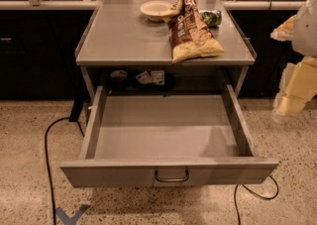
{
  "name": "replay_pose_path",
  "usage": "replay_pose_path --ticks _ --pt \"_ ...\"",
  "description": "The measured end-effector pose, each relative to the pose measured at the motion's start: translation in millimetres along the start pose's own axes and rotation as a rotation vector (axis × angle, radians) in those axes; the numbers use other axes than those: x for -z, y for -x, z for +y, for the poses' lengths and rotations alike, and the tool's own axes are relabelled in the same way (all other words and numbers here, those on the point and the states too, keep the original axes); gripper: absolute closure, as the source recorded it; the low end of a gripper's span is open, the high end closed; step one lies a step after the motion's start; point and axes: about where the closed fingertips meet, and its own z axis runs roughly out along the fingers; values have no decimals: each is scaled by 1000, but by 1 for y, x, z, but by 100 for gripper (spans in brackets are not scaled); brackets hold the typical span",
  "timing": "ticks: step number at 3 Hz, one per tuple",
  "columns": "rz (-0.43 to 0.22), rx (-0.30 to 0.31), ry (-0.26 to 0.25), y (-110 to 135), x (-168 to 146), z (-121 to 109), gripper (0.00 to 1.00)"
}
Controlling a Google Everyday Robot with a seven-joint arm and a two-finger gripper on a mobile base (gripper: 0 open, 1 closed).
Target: Close top drawer
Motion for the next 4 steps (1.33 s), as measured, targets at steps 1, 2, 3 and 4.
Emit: replay_pose_path --ticks 1,2,3,4 --pt "0 0 0 0 0 0 0" --pt "-14 -4 1 1 -1 3 0" --pt "-52 -27 57 -1 -22 26 0" --pt "-77 -42 139 -5 -52 59 0"
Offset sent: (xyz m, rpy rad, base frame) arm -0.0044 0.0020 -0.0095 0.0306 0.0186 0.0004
